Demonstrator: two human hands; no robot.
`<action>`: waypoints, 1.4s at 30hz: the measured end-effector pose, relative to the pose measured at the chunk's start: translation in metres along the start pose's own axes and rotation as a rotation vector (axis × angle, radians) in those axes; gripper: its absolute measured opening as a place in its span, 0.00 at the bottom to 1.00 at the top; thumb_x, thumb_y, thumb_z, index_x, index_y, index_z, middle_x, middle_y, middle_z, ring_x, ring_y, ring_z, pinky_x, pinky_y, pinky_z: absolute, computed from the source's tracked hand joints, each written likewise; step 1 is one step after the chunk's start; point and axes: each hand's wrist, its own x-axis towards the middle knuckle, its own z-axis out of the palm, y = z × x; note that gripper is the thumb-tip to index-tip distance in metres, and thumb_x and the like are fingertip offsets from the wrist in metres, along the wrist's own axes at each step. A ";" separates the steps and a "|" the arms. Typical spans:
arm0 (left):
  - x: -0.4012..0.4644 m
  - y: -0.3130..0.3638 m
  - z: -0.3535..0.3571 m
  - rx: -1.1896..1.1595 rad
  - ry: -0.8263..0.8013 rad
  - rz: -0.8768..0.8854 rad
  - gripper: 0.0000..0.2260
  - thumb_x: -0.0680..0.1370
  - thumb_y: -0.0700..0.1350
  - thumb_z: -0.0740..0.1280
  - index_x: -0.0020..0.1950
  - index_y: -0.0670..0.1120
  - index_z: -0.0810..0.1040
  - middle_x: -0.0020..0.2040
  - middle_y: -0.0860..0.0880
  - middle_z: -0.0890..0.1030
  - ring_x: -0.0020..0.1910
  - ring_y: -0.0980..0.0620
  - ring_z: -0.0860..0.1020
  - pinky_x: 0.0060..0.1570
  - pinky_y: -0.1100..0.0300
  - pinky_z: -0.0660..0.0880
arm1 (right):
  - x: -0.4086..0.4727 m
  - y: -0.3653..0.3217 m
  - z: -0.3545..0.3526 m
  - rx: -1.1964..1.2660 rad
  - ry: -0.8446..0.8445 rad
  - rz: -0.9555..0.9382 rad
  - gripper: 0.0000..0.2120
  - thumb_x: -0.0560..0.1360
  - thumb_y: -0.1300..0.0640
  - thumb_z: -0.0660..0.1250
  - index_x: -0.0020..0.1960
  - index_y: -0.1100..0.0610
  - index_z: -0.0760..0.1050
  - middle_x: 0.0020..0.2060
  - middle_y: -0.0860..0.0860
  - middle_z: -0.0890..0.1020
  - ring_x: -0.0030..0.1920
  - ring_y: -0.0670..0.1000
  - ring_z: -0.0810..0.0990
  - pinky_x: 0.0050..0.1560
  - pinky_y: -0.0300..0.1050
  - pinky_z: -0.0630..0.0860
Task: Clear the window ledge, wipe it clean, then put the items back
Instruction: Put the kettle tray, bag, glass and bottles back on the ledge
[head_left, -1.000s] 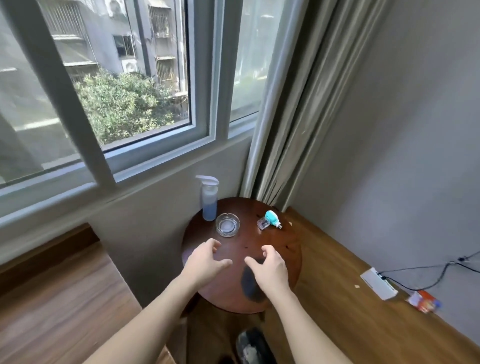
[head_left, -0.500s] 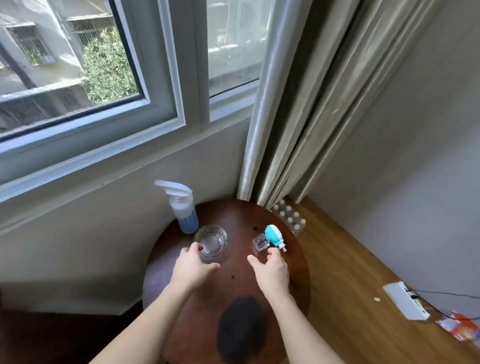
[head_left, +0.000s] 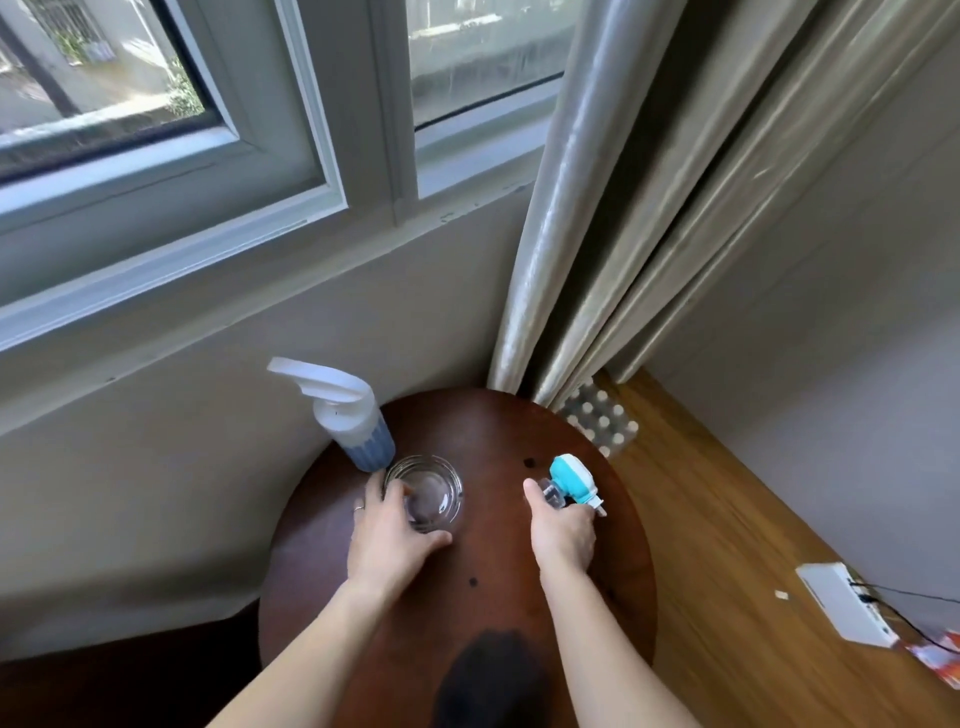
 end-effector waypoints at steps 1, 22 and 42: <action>0.001 -0.001 0.002 0.007 0.006 0.022 0.30 0.58 0.58 0.80 0.52 0.49 0.72 0.72 0.49 0.64 0.65 0.42 0.67 0.61 0.51 0.71 | 0.002 -0.001 0.002 0.011 0.005 0.009 0.38 0.72 0.39 0.73 0.71 0.62 0.66 0.63 0.59 0.78 0.61 0.61 0.79 0.59 0.53 0.77; -0.029 0.017 -0.035 -0.098 0.121 0.167 0.30 0.58 0.53 0.76 0.54 0.52 0.66 0.55 0.55 0.69 0.55 0.50 0.73 0.47 0.56 0.73 | -0.051 -0.002 -0.005 -0.041 -0.086 -0.287 0.27 0.73 0.49 0.75 0.67 0.54 0.68 0.59 0.52 0.79 0.61 0.53 0.77 0.59 0.49 0.76; -0.188 -0.040 -0.231 -0.176 0.449 0.110 0.34 0.59 0.58 0.76 0.61 0.53 0.68 0.57 0.59 0.71 0.56 0.53 0.73 0.53 0.57 0.74 | -0.290 -0.024 -0.028 0.047 -0.386 -0.681 0.20 0.69 0.50 0.78 0.51 0.53 0.71 0.43 0.48 0.79 0.48 0.53 0.79 0.44 0.44 0.68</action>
